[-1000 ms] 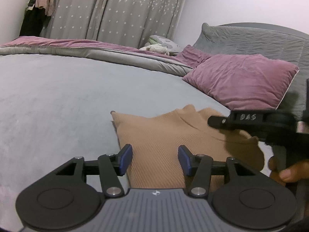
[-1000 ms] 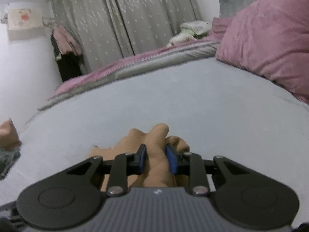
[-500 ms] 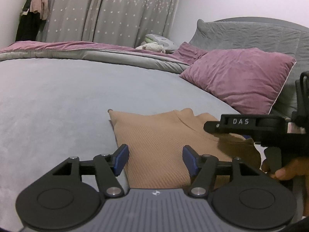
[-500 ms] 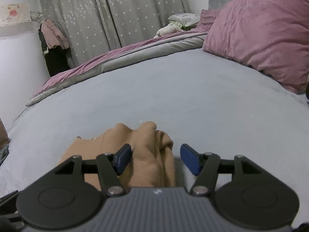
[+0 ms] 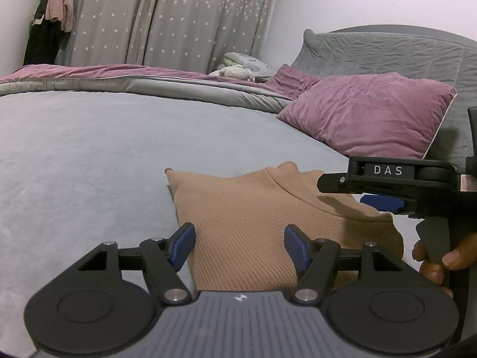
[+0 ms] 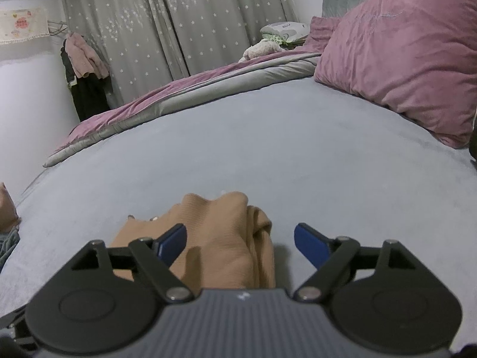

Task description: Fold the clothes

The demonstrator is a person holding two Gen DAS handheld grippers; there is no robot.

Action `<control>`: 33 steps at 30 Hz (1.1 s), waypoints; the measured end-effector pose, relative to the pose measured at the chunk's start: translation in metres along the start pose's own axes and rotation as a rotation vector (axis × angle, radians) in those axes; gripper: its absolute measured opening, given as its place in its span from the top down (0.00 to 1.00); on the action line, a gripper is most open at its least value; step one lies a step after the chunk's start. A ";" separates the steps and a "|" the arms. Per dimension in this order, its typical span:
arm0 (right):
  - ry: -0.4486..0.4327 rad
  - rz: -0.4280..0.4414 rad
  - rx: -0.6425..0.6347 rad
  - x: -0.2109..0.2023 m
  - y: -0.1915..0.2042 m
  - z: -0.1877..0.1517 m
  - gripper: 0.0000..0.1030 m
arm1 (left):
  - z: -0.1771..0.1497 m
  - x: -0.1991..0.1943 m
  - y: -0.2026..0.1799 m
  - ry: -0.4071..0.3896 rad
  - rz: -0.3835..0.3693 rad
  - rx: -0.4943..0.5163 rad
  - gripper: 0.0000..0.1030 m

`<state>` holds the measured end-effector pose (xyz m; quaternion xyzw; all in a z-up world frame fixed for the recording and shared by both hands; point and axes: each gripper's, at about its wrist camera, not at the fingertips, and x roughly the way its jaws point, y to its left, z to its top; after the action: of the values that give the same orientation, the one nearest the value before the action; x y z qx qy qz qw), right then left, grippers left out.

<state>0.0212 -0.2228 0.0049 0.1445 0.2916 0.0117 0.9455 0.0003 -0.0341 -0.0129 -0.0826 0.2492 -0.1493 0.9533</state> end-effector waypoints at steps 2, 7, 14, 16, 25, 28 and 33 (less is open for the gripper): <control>-0.003 0.002 0.000 -0.002 0.000 0.001 0.16 | 0.001 0.000 0.000 0.000 0.000 -0.001 0.37; 0.001 0.018 0.002 -0.006 0.001 0.002 0.12 | 0.002 0.001 0.000 0.003 -0.002 -0.004 0.37; 0.030 0.028 0.038 -0.006 -0.004 0.001 0.05 | 0.005 0.002 0.005 0.019 -0.012 -0.029 0.34; 0.043 0.032 0.053 -0.005 -0.007 0.001 0.04 | 0.006 0.003 0.008 0.028 -0.016 -0.045 0.32; 0.114 0.056 0.130 0.004 -0.023 -0.001 0.02 | 0.010 0.012 0.035 0.084 -0.059 -0.240 0.32; 0.143 0.070 0.178 0.007 -0.032 -0.003 0.02 | 0.008 0.017 0.047 0.112 -0.085 -0.327 0.32; 0.203 0.126 0.308 0.015 -0.051 -0.007 0.02 | 0.004 0.025 0.062 0.155 -0.136 -0.455 0.32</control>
<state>0.0263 -0.2678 -0.0229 0.3035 0.3744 0.0406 0.8753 0.0381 0.0163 -0.0347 -0.3000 0.3425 -0.1592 0.8760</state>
